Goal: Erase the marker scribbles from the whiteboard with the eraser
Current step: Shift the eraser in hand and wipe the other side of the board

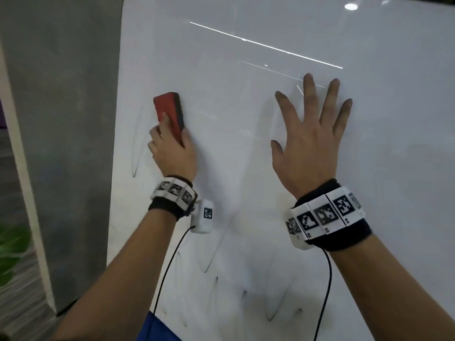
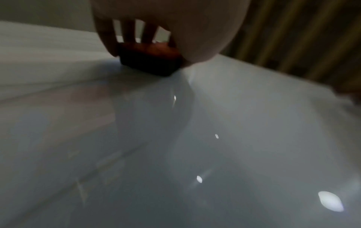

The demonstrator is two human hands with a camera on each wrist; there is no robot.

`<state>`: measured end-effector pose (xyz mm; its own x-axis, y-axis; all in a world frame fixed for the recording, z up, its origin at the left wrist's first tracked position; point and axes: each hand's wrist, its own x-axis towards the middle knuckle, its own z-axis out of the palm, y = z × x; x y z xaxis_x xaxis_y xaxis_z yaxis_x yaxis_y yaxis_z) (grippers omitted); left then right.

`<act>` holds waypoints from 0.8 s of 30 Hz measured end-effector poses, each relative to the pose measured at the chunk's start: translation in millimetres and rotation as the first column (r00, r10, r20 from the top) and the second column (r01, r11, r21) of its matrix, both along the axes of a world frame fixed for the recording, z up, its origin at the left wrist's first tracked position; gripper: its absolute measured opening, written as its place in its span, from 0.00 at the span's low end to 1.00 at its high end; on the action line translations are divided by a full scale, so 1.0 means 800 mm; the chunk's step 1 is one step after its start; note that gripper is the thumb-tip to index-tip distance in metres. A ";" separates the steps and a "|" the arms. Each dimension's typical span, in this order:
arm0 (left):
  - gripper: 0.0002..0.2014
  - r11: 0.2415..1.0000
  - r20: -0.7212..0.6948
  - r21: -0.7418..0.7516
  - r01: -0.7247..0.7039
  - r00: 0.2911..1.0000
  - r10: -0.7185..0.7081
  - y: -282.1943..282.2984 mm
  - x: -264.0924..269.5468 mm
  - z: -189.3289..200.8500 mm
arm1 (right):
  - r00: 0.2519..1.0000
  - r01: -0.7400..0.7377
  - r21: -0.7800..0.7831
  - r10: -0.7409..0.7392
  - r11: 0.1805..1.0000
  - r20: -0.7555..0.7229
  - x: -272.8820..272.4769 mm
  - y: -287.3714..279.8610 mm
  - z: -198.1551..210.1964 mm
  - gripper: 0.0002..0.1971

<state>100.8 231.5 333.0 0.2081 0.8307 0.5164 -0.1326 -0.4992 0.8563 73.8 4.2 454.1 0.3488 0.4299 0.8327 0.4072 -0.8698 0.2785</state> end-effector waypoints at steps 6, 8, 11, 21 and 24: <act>0.27 0.845 -0.012 0.532 0.060 0.998 -0.064 -0.040 -0.017 -0.035 | 0.999 -0.033 0.069 0.034 0.997 -0.006 0.000 0.018 0.013 0.40; 0.27 0.841 -0.018 0.540 0.030 1.000 -0.024 -0.001 -0.013 -0.027 | 0.998 -0.068 0.093 0.069 0.993 -0.011 0.002 0.029 0.027 0.41; 0.30 0.950 -0.038 0.311 -0.037 0.998 0.052 0.064 0.003 -0.008 | 0.999 -0.047 0.052 0.048 0.998 -0.018 0.008 0.045 0.035 0.42; 0.27 0.781 -0.005 0.624 -0.027 0.999 0.039 0.067 0.002 -0.011 | 1.000 -0.001 0.026 0.001 1.000 0.010 0.018 0.064 0.019 0.44; 0.29 0.983 -0.096 0.148 -0.108 0.988 0.123 0.132 0.016 -0.006 | 1.000 -0.002 0.017 0.001 1.000 0.017 0.020 0.060 0.018 0.43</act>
